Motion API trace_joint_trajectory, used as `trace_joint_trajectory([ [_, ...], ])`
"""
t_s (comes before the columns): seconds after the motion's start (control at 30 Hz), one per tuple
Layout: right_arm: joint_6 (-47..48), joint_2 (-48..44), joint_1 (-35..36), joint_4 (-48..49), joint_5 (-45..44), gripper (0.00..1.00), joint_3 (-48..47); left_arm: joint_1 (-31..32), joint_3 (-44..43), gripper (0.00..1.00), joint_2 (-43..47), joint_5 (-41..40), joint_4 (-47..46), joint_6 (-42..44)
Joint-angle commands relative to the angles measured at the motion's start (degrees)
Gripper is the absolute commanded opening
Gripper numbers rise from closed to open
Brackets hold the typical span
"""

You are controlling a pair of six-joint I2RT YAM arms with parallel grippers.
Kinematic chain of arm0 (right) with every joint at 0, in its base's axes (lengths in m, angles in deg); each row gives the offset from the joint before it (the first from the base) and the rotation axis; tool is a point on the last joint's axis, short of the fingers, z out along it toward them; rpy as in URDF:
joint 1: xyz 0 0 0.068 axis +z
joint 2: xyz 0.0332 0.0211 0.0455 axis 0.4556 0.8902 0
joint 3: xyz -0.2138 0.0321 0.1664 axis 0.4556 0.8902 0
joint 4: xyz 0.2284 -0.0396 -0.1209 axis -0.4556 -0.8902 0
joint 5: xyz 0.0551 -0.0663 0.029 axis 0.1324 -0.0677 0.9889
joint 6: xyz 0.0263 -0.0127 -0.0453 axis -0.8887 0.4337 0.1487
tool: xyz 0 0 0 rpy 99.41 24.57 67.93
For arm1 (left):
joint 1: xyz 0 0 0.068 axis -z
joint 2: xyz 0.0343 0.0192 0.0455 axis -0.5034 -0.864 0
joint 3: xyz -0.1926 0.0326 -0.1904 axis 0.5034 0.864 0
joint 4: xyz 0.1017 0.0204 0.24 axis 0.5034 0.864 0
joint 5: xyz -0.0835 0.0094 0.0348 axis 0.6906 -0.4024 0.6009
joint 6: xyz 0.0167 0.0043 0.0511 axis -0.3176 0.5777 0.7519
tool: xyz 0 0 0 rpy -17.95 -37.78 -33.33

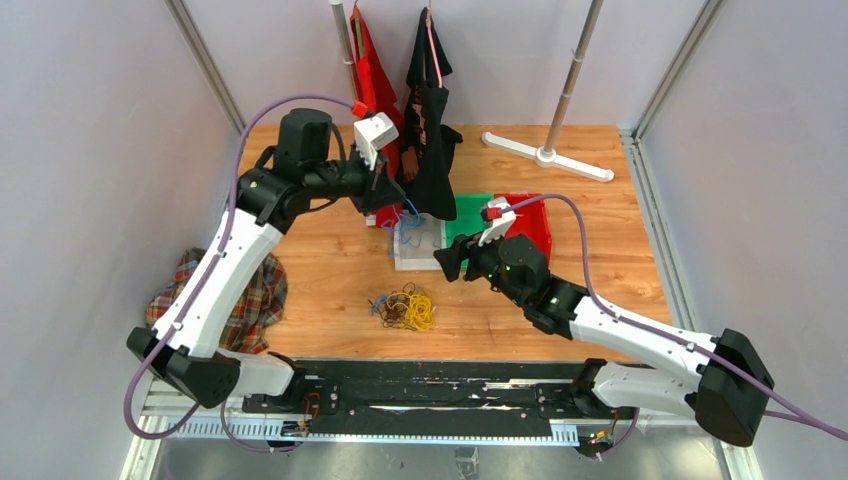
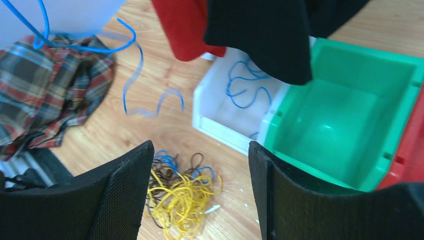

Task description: Untangle the cables

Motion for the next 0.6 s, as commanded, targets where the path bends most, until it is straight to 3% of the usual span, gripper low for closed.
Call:
trace_joint_trajectory([
  [0.0,-1.34,-1.80,-1.48,-5.34,-6.97,0.69,2.08,-0.16,0.21,0.01,-3.39,-1.20,-6.91,0.91],
  [0.57,-1.05,-6.53,-1.69,-7.38,-10.33,0.66,4.90,-0.13,2.08,0.00,-15.04,-5.85,-13.29,5.18],
])
